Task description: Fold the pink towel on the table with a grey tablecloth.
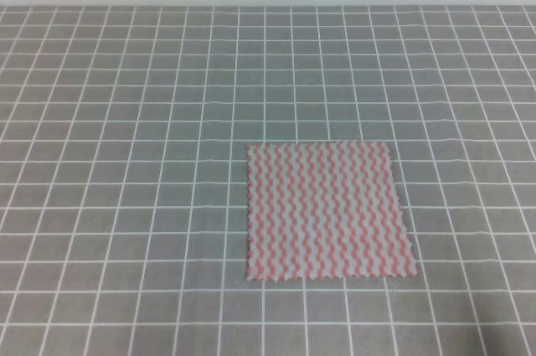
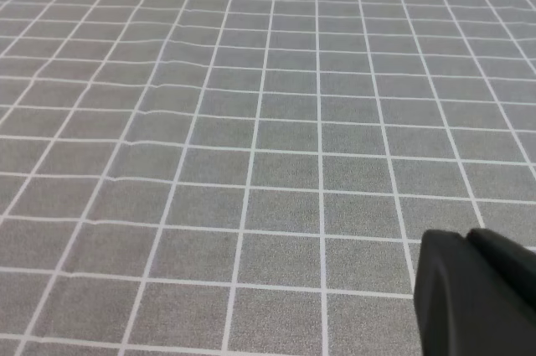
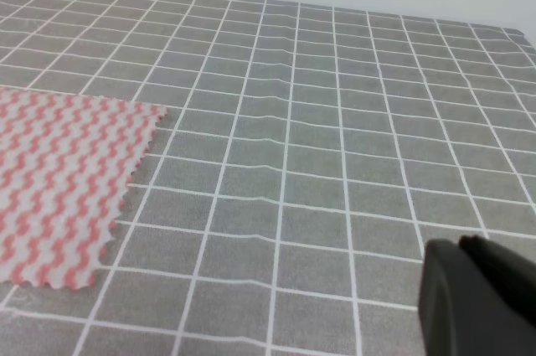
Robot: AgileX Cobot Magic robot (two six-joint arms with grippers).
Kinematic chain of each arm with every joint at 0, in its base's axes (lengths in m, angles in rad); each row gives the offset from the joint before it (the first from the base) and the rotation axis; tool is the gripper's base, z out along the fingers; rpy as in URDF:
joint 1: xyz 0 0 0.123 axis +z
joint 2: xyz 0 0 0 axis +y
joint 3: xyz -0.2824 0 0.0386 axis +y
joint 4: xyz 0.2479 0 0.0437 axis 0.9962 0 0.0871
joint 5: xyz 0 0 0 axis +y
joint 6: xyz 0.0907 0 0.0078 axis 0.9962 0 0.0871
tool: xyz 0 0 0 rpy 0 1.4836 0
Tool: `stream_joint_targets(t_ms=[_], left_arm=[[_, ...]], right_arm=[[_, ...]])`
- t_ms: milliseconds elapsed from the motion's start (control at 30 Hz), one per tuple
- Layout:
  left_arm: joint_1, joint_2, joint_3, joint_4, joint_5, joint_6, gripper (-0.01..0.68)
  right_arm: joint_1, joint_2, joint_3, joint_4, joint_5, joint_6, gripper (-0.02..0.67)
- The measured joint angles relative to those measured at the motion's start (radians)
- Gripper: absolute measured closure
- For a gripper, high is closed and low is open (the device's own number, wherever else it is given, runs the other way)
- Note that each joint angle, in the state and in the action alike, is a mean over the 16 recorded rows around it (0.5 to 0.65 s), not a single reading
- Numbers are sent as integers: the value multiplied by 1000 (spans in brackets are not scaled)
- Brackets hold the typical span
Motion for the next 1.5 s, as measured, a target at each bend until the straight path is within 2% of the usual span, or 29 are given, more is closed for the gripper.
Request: stream_joint_targets(t_ms=[1267, 1500], left_arm=[[0, -2, 1, 27, -2, 0, 673], [0, -4, 3, 1, -60, -64, 673]], right_arm=[[0, 1, 2, 4, -1, 0, 670], [0, 0, 3, 99, -24, 2, 669]])
